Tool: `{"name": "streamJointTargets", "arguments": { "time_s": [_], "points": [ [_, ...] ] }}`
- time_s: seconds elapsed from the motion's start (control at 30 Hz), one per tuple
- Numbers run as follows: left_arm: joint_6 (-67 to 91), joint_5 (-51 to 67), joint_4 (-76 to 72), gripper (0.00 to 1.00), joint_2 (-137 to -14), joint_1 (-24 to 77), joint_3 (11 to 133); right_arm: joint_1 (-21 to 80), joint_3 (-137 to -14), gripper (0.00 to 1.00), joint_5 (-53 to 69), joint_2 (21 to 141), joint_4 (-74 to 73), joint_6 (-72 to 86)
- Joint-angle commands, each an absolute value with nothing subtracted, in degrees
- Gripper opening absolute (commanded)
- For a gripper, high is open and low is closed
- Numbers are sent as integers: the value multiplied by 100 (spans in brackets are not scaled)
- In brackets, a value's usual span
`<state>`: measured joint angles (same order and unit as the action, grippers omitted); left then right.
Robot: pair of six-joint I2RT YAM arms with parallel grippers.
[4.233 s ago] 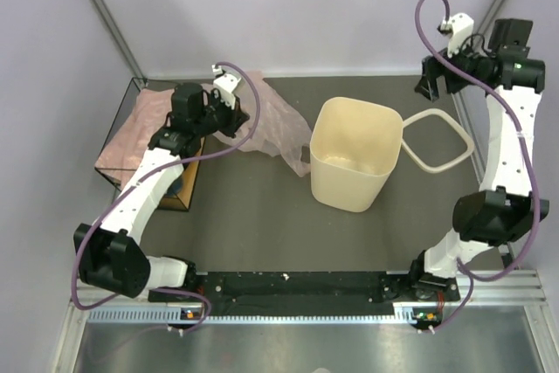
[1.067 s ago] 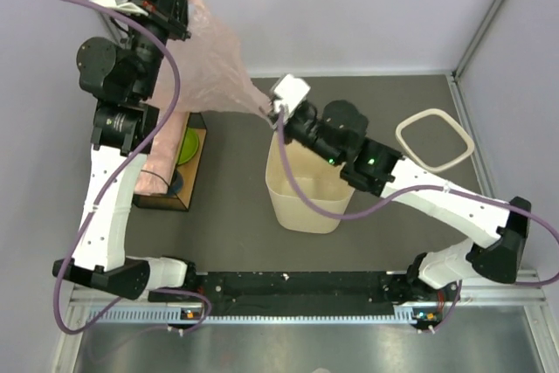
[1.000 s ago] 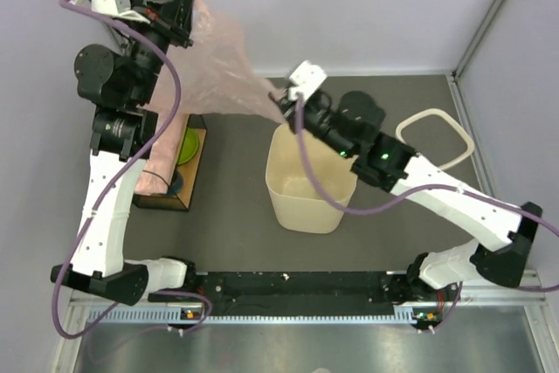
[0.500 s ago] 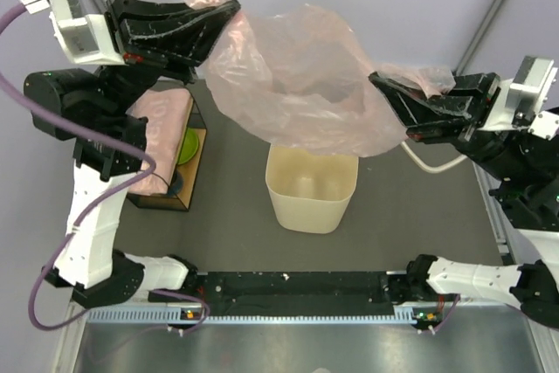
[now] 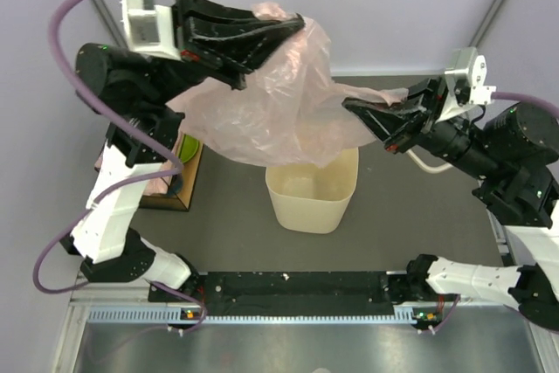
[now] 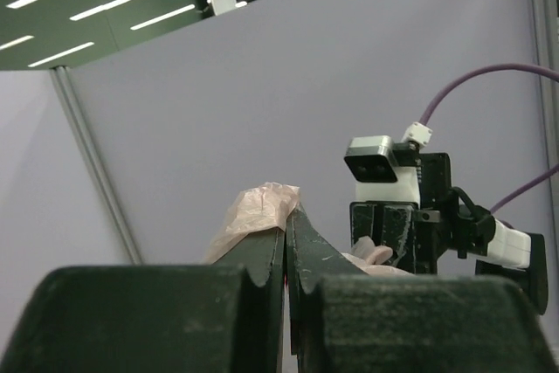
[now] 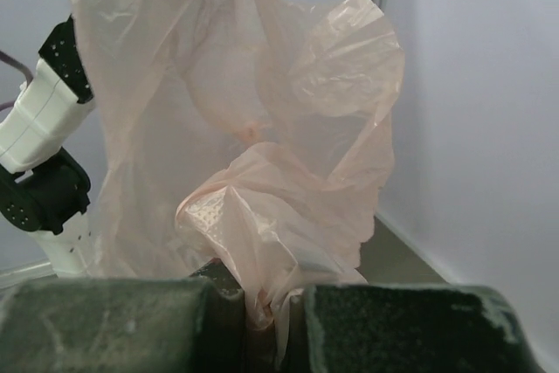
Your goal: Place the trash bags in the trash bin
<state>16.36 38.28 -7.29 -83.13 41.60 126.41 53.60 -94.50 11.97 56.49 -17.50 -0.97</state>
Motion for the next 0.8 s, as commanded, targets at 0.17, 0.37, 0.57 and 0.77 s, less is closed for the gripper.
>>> {"name": "streamJointTargets", "arguments": {
  "time_s": [0.17, 0.37, 0.57, 0.77],
  "points": [
    [1055, 3612, -563, 0, -8718, 4965, 13016, 5054, -9747, 0, 1186, 5045, -2460, 176],
    [1186, 3586, -404, 0, -8982, 5387, 12675, 5062, -8816, 0, 28, 4325, -2751, 26],
    [1308, 3243, -502, 0, -9482, 5484, 12761, 4790, -8859, 0, -413, 4096, -3093, -158],
    [1048, 2806, -633, 0, -9668, 5502, 12077, 4746, -8464, 0, -1878, 3894, -3112, -685]
  ]
}}
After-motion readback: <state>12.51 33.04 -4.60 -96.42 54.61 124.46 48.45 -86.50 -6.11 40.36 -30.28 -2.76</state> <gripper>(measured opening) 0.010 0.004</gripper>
